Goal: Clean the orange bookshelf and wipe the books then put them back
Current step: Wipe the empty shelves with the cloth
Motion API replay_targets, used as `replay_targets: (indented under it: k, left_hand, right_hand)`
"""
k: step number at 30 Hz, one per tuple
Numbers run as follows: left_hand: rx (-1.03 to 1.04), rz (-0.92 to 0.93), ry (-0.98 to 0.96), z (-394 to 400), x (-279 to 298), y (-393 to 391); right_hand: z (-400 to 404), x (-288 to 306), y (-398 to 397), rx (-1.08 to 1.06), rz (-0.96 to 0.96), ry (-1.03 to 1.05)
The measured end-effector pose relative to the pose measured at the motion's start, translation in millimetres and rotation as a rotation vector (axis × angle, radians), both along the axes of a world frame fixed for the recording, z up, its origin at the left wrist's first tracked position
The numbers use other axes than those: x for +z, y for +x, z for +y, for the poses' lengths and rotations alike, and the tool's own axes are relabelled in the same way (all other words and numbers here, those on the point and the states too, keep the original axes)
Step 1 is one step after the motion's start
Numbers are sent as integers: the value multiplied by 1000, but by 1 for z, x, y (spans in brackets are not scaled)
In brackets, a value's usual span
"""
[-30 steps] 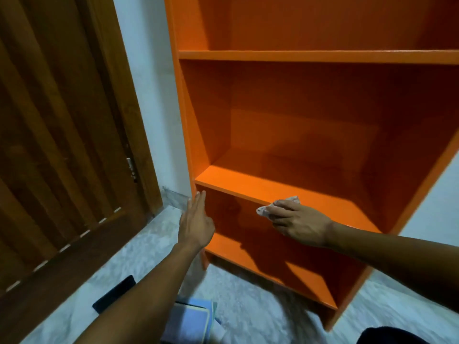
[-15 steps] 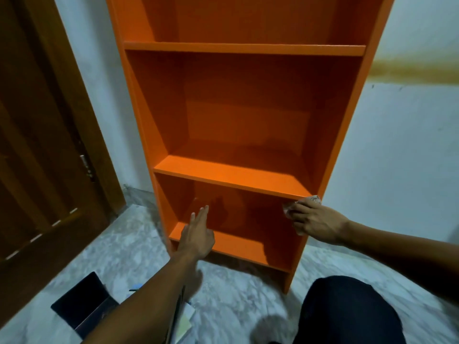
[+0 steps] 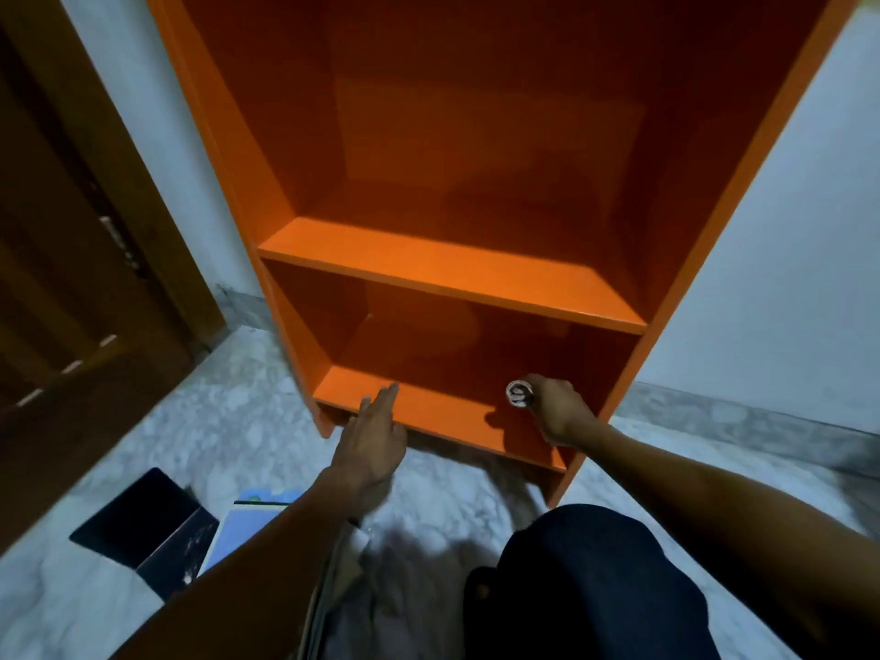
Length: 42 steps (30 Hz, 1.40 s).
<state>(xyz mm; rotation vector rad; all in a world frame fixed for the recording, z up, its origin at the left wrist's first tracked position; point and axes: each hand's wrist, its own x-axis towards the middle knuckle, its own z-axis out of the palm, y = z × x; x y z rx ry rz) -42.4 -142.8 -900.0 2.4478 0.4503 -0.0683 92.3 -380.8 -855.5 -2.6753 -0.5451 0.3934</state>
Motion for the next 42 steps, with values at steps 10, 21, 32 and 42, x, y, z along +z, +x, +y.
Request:
replay_targets:
  k: [10, 21, 32, 42]
  left_hand:
    - [-65, -49, 65, 49, -98, 43]
    - [31, 43, 500, 93, -134, 62]
    - [7, 33, 519, 105, -133, 61]
    - [37, 11, 510, 102, -135, 60]
  right_hand:
    - [29, -123, 31, -324, 64, -47]
    - [89, -160, -11, 412, -216, -50]
    - [46, -155, 8, 198, -433, 347]
    - [42, -184, -33, -65, -277, 122]
